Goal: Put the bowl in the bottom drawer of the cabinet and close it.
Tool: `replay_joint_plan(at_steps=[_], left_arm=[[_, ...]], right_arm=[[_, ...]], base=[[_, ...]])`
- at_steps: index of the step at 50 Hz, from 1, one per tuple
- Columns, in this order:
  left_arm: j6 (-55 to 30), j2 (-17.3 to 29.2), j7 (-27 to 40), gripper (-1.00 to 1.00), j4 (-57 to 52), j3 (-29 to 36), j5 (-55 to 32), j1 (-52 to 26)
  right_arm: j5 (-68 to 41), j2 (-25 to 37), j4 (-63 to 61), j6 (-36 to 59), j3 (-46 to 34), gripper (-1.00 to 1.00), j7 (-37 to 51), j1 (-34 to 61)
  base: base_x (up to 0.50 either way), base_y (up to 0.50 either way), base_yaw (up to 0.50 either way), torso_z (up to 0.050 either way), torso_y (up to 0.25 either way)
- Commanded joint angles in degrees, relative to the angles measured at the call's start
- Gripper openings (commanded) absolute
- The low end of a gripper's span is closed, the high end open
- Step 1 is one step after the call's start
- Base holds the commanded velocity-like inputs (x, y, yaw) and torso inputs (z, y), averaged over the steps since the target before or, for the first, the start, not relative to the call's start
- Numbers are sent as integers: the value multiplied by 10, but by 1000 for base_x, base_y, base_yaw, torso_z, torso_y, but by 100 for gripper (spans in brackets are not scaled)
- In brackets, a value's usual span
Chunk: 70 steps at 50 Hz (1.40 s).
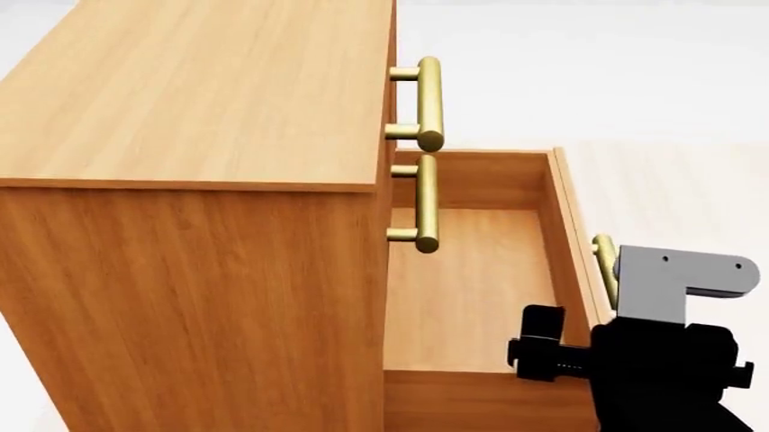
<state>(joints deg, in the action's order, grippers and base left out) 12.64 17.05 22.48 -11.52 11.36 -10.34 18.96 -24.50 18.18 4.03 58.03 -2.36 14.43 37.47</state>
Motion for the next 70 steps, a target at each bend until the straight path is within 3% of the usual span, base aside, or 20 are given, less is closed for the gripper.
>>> replay_joint_plan(at_steps=[1, 61, 70], left_arm=[[-1, 2, 3, 100, -3, 2, 0, 2], [7, 11, 12, 100, 5, 10, -7, -3], [5, 12, 14, 100, 2, 11, -7, -2]], right_arm=[[21, 8, 8, -3, 8, 100, 8, -9], [31, 27, 39, -29, 19, 100, 25, -9], [-19, 36, -24, -16, 18, 100, -36, -20]], base=[[0, 0, 0, 0, 0], [0, 0, 0, 0, 0], [0, 0, 0, 0, 0]])
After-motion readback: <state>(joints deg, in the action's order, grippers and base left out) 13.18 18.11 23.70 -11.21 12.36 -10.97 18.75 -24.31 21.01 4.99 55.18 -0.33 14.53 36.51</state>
